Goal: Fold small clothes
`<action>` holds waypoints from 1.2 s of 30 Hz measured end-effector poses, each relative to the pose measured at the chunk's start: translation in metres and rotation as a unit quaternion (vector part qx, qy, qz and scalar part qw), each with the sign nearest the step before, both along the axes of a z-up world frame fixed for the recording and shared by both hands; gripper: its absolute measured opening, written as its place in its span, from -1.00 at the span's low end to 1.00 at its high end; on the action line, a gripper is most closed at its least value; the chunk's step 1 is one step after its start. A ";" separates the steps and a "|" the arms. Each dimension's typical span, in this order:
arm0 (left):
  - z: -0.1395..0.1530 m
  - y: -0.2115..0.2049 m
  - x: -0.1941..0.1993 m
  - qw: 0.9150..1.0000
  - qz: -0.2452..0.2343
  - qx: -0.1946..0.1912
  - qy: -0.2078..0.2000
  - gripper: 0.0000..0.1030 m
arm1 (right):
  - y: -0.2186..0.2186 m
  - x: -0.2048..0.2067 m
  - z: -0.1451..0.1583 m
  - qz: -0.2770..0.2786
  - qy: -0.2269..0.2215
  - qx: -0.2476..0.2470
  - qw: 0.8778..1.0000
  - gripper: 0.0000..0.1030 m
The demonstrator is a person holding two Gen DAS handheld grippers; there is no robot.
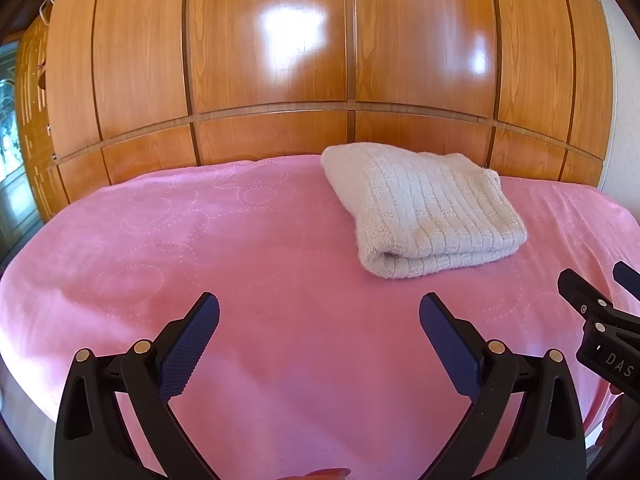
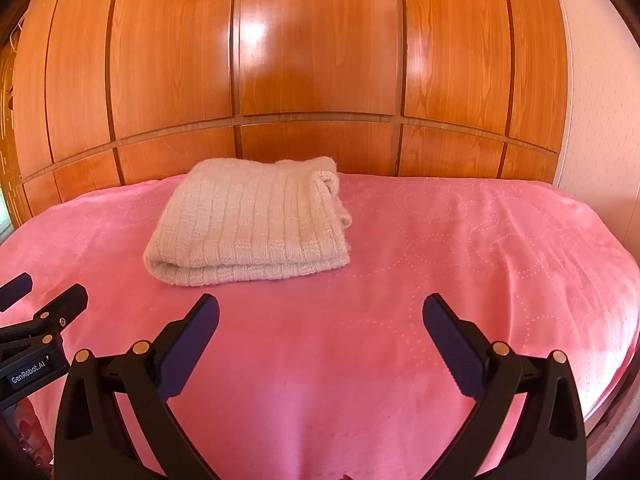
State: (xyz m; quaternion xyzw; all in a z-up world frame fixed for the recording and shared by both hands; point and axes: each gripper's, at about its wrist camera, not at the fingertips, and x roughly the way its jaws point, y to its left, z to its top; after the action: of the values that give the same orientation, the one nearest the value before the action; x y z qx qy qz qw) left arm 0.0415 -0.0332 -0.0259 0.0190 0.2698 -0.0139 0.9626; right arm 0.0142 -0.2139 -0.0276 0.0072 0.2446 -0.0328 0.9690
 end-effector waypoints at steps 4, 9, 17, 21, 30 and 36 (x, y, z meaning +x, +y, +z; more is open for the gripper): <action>0.000 0.001 0.000 1.000 0.000 0.000 0.000 0.93 | 0.000 0.000 -0.001 0.001 0.002 0.001 1.000 0.97; -0.002 0.001 0.001 1.000 -0.001 -0.001 0.003 0.93 | 0.000 0.000 -0.001 0.003 0.003 0.001 1.000 0.97; -0.002 0.001 -0.001 1.000 -0.001 0.000 0.004 0.93 | 0.000 0.001 -0.001 0.002 0.006 0.004 1.000 0.97; -0.002 0.001 -0.001 1.000 0.000 0.000 0.005 0.93 | 0.001 0.001 -0.001 0.002 0.006 0.004 1.000 0.97; -0.004 0.001 0.000 1.000 -0.001 0.001 0.007 0.93 | 0.001 0.002 -0.002 0.003 0.010 0.006 1.000 0.97; -0.005 0.000 -0.001 1.000 0.000 0.000 0.009 0.93 | 0.001 0.002 -0.002 0.003 0.011 0.006 1.000 0.97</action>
State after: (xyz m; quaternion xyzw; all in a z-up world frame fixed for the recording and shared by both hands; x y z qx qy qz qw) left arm 0.0401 -0.0334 -0.0313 0.0192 0.2784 -0.0137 0.9602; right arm 0.0162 -0.2130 -0.0301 0.0121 0.2555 -0.0281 0.9663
